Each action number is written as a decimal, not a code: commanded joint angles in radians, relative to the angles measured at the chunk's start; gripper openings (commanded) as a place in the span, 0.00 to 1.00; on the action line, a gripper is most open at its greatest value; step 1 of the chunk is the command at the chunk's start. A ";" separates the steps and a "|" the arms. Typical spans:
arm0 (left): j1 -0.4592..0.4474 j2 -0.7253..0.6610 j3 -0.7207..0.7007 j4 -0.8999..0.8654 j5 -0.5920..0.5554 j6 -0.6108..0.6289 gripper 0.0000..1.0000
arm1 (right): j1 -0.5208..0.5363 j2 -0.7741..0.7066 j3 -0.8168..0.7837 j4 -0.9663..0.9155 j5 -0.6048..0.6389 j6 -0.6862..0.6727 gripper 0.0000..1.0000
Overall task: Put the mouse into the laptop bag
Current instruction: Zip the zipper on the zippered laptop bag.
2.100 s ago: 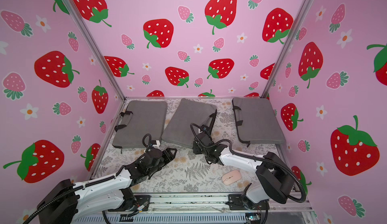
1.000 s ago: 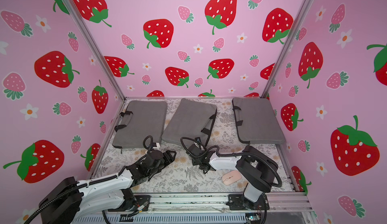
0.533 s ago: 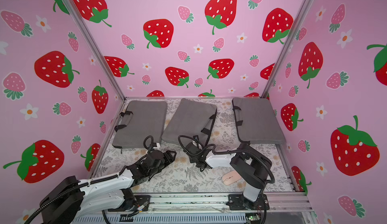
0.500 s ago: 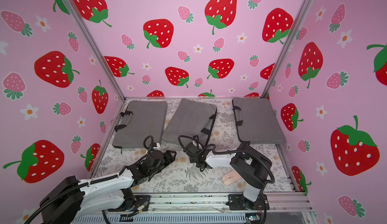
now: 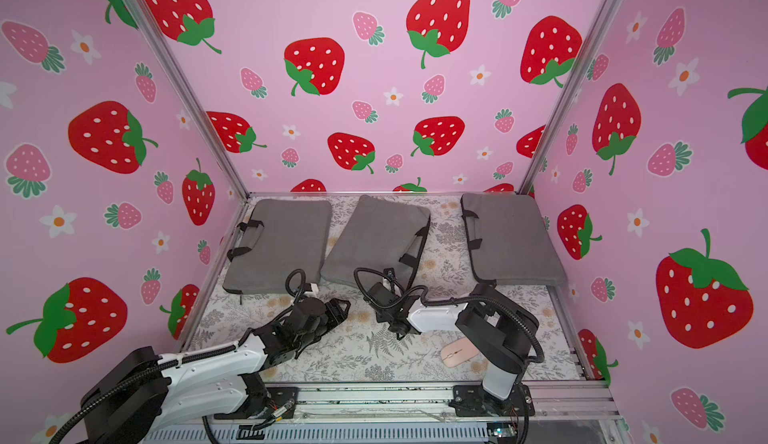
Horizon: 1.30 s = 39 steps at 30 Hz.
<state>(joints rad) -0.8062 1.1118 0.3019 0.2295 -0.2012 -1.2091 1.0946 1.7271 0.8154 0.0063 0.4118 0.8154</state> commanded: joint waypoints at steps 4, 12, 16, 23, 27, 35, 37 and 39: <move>-0.001 0.017 0.008 0.020 -0.025 -0.013 0.74 | -0.002 -0.008 -0.026 0.010 -0.007 0.012 0.00; -0.001 0.126 0.057 0.113 -0.016 -0.032 0.76 | 0.041 -0.076 -0.047 -0.001 -0.005 -0.001 0.00; 0.000 0.225 0.119 0.159 -0.023 -0.040 0.76 | 0.086 -0.098 -0.051 0.000 0.000 -0.008 0.00; 0.007 0.392 0.213 0.229 -0.054 -0.056 0.76 | 0.132 -0.109 -0.066 0.020 -0.004 -0.008 0.00; 0.018 0.471 0.266 0.239 -0.040 -0.058 0.69 | 0.145 -0.105 -0.075 0.043 -0.015 -0.005 0.00; 0.062 0.554 0.362 0.199 -0.010 -0.030 0.00 | 0.144 -0.153 -0.127 0.034 0.054 0.019 0.00; 0.072 0.553 0.386 0.163 -0.012 -0.009 0.00 | 0.127 -0.178 -0.149 0.021 0.070 0.027 0.00; 0.076 0.541 0.396 0.137 -0.030 0.013 0.00 | 0.098 -0.207 -0.183 0.016 0.070 0.039 0.00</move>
<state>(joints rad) -0.7567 1.6592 0.6479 0.4026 -0.1741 -1.2446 1.2072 1.5703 0.6743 0.0650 0.4515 0.8181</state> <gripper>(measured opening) 0.071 0.043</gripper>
